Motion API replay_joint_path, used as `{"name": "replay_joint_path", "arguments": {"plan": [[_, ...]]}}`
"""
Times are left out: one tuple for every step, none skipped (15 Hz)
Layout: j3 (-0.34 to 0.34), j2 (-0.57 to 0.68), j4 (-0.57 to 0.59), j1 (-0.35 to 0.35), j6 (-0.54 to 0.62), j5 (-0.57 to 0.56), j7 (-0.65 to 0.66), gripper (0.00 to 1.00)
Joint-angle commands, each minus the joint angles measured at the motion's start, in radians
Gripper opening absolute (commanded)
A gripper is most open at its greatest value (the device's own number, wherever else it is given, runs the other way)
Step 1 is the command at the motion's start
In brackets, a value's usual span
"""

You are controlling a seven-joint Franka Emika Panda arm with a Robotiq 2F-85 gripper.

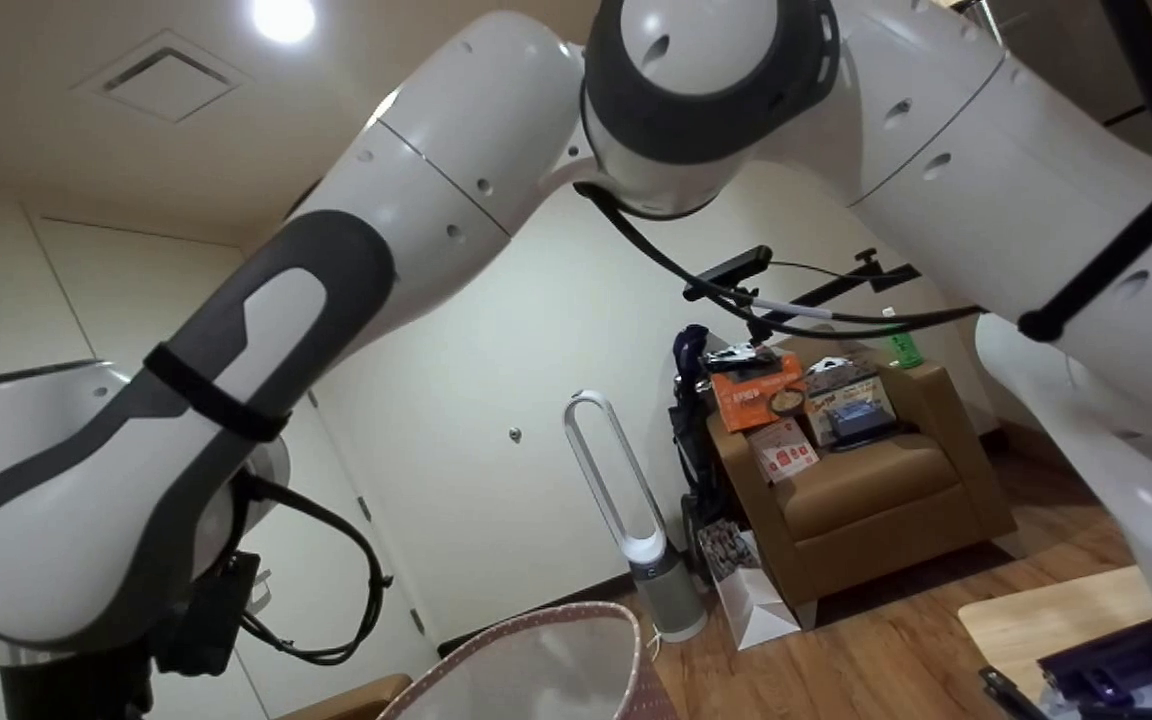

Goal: Remove the blue cloth out of the laundry bag and put it on the table

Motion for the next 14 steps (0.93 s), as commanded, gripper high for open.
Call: {"name": "replay_joint_path", "arguments": {"plan": [[0.028, 0.003, 0.025, -0.034, -0.210, 0.074, -0.023, 1.00], [0.027, -0.007, 0.004, -0.043, -0.257, 0.097, -0.019, 1.00], [0.025, -0.017, -0.021, -0.051, -0.298, 0.119, -0.011, 1.00], [0.021, -0.021, -0.034, -0.057, -0.345, 0.137, -0.001, 1.00], [0.019, -0.023, -0.047, -0.067, -0.386, 0.160, 0.005, 1.00], [0.020, -0.027, -0.070, -0.079, -0.404, 0.186, 0.005, 1.00], [0.017, -0.028, -0.092, -0.090, -0.412, 0.210, 0.015, 1.00], [0.011, -0.030, -0.121, -0.100, -0.405, 0.234, 0.038, 1.00], [0.009, -0.034, -0.150, -0.112, -0.380, 0.269, 0.057, 1.00], [0.005, -0.041, -0.186, -0.126, -0.357, 0.301, 0.074, 1.00], [0.003, -0.045, -0.213, -0.138, -0.334, 0.335, 0.084, 1.00], [0.002, 0.000, -0.130, -0.114, -0.378, 0.276, 0.053, 1.00], [-0.001, 0.003, -0.141, -0.121, -0.373, 0.282, 0.053, 1.00], [-0.001, 0.005, -0.140, -0.122, -0.373, 0.281, 0.053, 1.00]]}}
